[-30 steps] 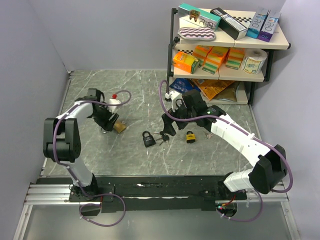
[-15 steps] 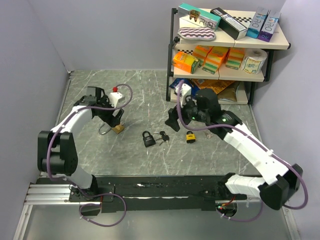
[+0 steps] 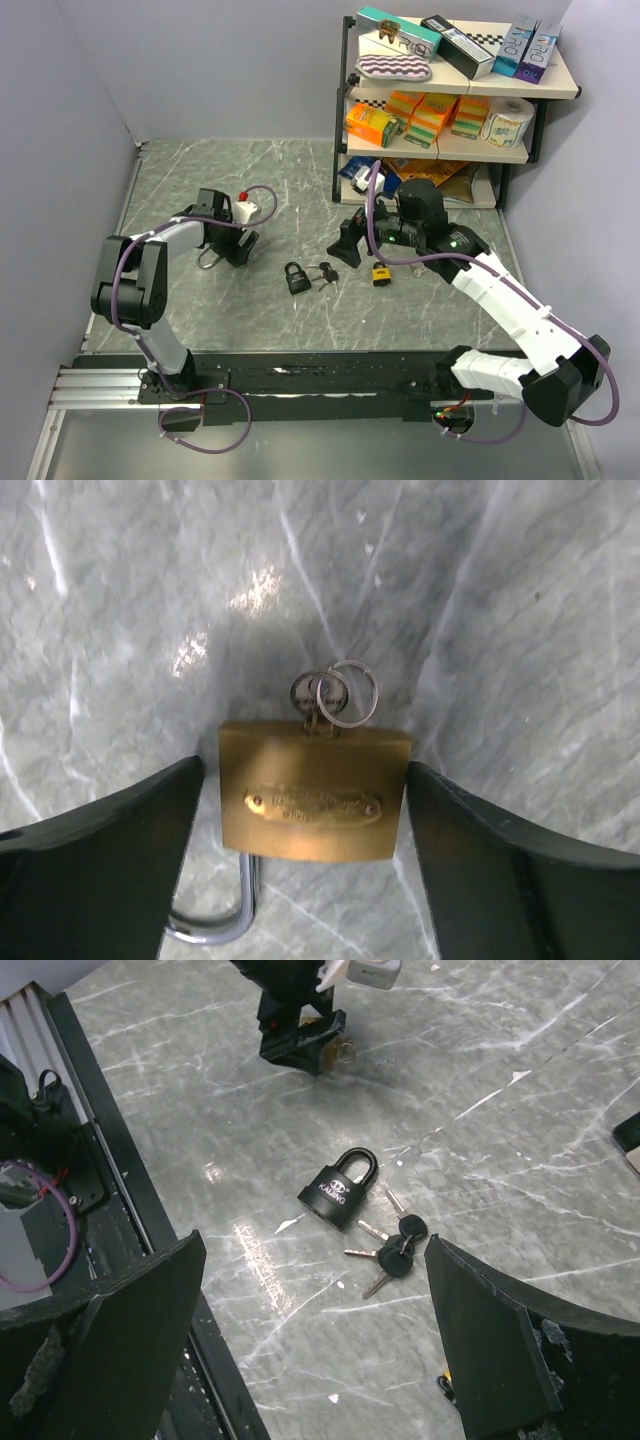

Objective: Lock with the key
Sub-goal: Pick up the lock from the center of the board.

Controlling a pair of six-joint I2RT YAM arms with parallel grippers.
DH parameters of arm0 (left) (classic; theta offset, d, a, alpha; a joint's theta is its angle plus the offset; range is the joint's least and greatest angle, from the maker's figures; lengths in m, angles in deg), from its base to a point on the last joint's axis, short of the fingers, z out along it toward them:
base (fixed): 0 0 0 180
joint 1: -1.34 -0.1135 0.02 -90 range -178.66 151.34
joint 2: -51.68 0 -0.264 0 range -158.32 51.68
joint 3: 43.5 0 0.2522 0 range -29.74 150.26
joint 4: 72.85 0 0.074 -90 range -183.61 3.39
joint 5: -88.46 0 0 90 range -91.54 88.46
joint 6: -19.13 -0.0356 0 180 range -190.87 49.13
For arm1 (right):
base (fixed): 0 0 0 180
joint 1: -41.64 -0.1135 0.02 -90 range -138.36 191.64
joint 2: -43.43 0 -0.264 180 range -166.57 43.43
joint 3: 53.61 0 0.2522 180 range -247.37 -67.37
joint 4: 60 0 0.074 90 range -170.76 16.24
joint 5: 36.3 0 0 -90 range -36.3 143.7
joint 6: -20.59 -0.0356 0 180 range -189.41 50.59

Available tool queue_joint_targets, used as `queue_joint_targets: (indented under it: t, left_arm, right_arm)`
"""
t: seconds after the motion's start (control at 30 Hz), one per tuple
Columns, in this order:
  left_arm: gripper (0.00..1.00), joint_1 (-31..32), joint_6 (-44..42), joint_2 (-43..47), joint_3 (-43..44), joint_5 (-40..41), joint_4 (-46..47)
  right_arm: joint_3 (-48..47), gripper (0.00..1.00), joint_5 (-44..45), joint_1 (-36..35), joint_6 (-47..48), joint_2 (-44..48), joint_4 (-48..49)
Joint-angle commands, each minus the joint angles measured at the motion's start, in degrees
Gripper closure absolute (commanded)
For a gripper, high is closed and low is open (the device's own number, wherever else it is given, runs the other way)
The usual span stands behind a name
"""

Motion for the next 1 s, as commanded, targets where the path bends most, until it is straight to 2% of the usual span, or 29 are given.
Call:
queue_joint_targets:
  t: [0.0,0.03,0.1,0.13,0.2,0.23,0.37,0.43,0.6,0.73,0.97]
  left_arm:
    - [0.19,0.3,-0.3,-3.3,-1.9,1.8,0.9]
    - [0.28,0.3,-0.3,-3.5,-1.8,1.3,0.6]
    - [0.39,0.3,-0.4,-3.3,-1.6,0.9,-0.2]
    - [0.50,0.3,-0.6,-3.1,-1.7,0.7,-0.8]
    - [0.59,0.3,-0.9,-1.6,-2.1,0.6,-1.0]
    - [0.69,0.3,-1.1,-0.9,-2.2,0.5,-1.3]
    - [0.95,0.4,-2.2,5.2,-2.9,-2.9,-3.3]
    - [0.99,0.8,-3.9,8.2,-3.6,-4.6,-3.9]
    - [0.99,2.3,-6.9,17.6,-4.9,-7.1,-6.2]
    - [0.99,4.8,-8.7,23.5,-4.9,-9.6,-8.3]
    - [0.99,11.1,-8.2,34.0,-4.7,-12.1,-10.2]
  right_arm:
    - [-0.5,0.01,-1.5,0.7,-0.7,-0.6,0.4]
    - [-1.1,0.01,-1.4,0.6,-0.9,-0.9,-0.2]
    - [-2.1,0.01,-1.3,0.8,-1.2,-2.2,-1.5]
    - [-2.5,0.01,-0.7,0.7,-1.6,-2.6,-1.8]
    - [-3.5,0.01,-0.4,0.9,-1.7,-4.1,-2.6]
    - [-3.8,0.01,-0.5,0.9,-1.8,-4.5,-3.2]
    - [-5.0,0.01,-1.9,0.8,-3.4,-8.6,-5.0]
    - [-5.8,0.01,-4.2,0.8,-5.1,-10.4,-7.1]
    - [-7.1,0.01,-14.4,0.9,-9.0,-16.5,-8.6]
    - [-6.7,0.01,-19.5,0.8,-13.9,-19.7,-3.3]
    - [-9.3,0.01,-22.5,0.9,-25.6,-30.1,5.9]
